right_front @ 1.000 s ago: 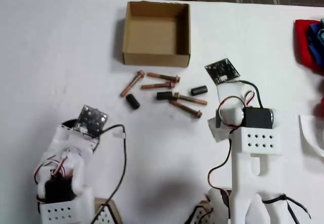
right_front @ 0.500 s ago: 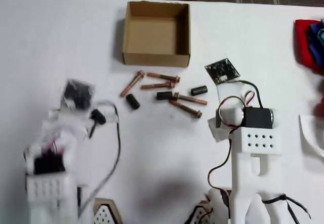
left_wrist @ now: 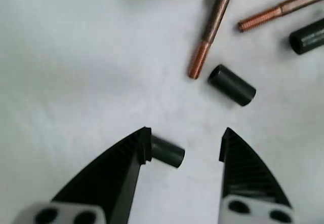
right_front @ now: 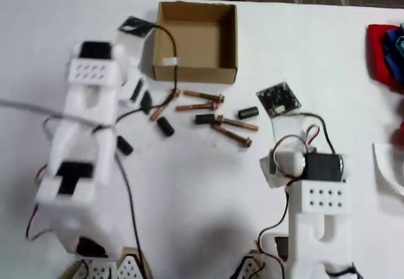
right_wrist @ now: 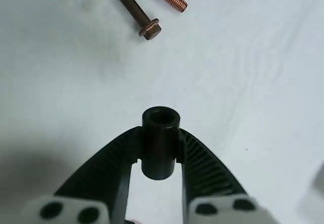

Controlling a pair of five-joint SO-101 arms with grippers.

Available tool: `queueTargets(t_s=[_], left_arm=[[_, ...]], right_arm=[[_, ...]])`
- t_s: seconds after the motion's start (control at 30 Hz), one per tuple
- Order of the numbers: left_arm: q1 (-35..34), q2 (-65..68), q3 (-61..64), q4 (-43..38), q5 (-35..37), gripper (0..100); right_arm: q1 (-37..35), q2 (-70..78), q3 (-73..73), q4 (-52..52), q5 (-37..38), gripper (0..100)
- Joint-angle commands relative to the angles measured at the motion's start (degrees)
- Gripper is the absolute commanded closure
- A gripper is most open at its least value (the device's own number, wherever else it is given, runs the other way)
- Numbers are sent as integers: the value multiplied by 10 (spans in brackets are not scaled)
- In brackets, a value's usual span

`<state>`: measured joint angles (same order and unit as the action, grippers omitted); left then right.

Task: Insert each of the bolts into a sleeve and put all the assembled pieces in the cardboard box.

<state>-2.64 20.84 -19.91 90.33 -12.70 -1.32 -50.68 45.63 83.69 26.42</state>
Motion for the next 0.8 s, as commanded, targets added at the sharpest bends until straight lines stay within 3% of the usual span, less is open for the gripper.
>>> queueTargets(t_s=[0.0,0.17,0.33,0.53,0.77], left_arm=[[31,125,-196,35,33,759],[56,280,-408,46,52,759],[76,413,-542,47,50,759],[70,505,-618,19,49,759],[68,529,-620,-46,49,759]], right_arm=[[7,-56,27,0,4,977],[7,-82,33,-2,4,977],[7,-81,33,-2,4,977],[7,-81,34,-2,4,977],[7,-81,34,-2,4,977]])
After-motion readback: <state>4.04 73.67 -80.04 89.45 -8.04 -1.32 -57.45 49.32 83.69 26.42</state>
